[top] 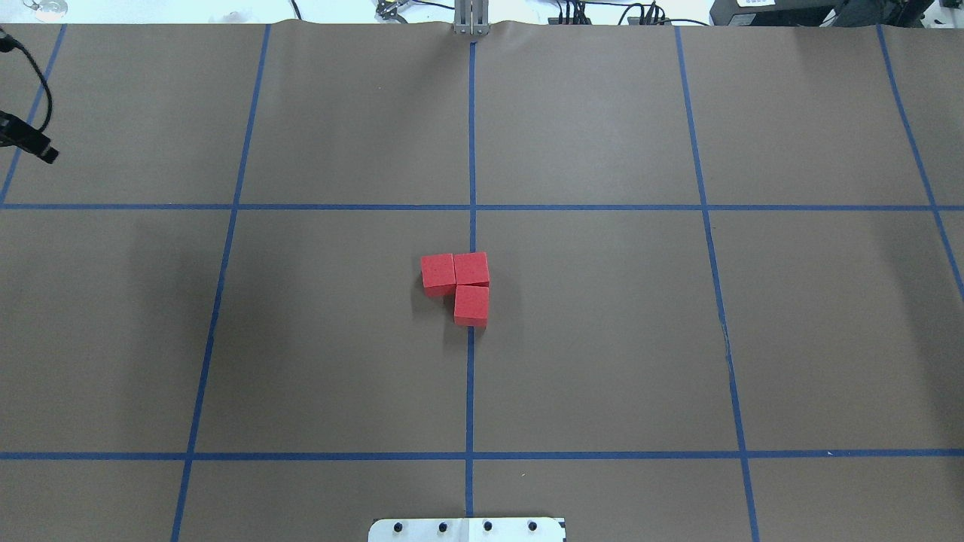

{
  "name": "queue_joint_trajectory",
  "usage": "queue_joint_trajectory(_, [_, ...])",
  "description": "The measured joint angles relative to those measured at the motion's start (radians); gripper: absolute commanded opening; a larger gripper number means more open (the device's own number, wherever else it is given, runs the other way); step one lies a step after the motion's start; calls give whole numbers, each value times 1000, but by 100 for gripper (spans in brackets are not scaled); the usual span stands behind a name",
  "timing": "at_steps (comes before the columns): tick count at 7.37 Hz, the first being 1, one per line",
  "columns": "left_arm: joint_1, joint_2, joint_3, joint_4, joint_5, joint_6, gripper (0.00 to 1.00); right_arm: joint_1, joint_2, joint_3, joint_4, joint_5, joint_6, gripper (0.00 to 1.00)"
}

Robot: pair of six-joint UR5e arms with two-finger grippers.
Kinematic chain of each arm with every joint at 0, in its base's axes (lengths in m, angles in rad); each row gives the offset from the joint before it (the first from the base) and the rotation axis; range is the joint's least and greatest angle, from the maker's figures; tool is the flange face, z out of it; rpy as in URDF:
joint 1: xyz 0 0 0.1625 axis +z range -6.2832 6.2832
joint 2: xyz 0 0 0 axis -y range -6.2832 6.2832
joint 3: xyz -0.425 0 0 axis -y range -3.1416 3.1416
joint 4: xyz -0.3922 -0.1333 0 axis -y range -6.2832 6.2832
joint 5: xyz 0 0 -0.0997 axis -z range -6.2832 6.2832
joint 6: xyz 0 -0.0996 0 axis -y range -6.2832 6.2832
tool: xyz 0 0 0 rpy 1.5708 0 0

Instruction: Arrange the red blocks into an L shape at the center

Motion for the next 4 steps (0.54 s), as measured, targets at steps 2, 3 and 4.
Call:
queue_joint_trajectory(2, [-106,101,-8,45,13,-6,100,0,-5,-3,0,0,1,99])
queue_joint_trajectory(3, [-157,121,-38,98,16,11,100,0,-5,-3,0,0,1,100])
queue_joint_trajectory(4, [-187,140,-71,131,18,50,100,0,-5,-4,0,0,2,100])
